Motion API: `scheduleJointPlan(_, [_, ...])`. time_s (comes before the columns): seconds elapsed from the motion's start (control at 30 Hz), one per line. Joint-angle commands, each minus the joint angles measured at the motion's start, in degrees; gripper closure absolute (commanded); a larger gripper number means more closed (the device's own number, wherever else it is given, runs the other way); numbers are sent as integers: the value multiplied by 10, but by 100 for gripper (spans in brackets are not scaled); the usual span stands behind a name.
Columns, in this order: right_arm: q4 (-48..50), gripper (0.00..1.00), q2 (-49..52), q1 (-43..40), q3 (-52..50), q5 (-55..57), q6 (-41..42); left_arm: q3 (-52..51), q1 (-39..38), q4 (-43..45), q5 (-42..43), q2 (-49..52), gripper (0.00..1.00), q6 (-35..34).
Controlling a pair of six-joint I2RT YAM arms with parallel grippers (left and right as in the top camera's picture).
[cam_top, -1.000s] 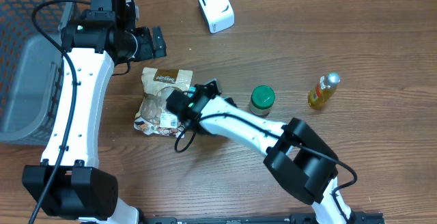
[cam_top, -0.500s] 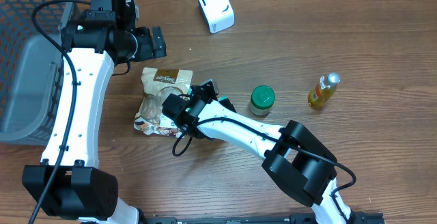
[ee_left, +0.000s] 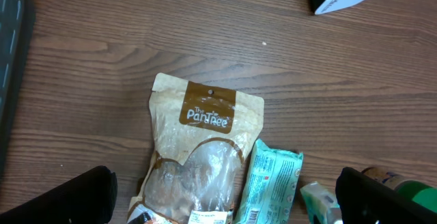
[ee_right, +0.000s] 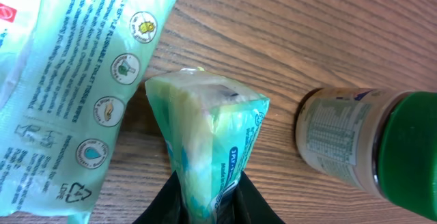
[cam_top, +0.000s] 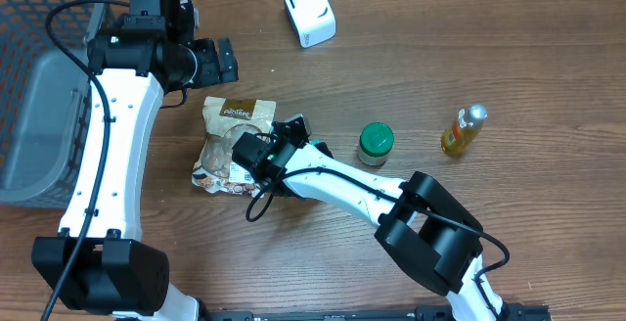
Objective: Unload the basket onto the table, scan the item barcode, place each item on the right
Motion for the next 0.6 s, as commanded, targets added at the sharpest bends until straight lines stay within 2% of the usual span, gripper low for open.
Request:
scheduleJointPlan(0.0, [3, 83, -14, -2, -5, -7, 4, 8, 2, 0, 6, 1, 0, 7])
scheduleJointPlan(0.57, [10, 82, -14, -2, -5, -7, 5, 8, 2, 0, 6, 1, 0, 7])
